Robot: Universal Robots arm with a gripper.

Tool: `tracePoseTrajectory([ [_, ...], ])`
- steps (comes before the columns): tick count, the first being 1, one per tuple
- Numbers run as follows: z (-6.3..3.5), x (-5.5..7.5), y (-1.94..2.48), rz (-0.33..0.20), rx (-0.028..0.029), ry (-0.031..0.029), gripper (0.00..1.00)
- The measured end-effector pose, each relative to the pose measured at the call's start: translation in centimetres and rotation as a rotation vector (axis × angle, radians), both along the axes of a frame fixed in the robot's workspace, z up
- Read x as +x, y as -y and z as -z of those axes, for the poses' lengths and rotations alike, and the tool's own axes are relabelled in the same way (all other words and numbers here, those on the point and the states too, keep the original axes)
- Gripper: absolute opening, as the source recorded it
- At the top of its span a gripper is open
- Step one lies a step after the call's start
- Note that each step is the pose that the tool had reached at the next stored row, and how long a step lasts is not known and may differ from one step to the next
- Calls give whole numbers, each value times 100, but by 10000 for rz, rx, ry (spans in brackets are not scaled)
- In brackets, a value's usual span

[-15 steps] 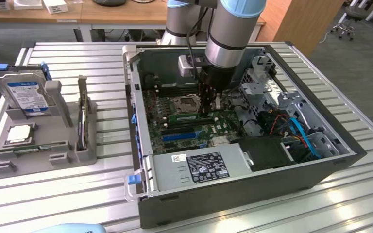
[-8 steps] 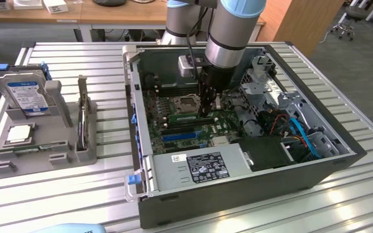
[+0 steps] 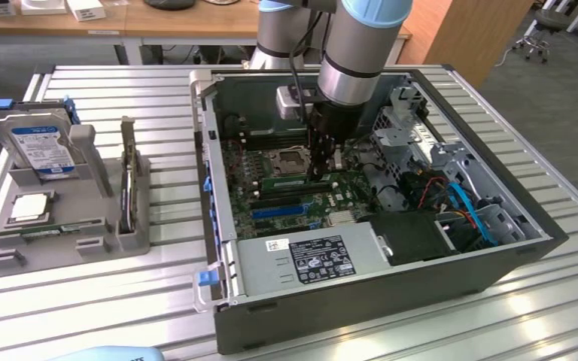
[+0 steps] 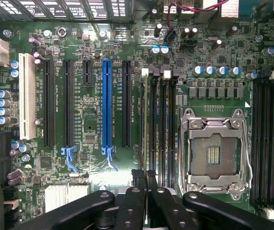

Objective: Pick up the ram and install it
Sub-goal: 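Insert the ram into the slot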

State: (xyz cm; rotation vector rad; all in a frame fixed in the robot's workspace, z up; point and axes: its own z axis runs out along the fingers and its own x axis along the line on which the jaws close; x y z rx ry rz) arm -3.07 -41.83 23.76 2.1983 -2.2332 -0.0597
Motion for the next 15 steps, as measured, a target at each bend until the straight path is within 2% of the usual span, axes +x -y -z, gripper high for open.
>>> tracePoseTrajectory([
  [15,13,0,1,-18,4,6,12],
])
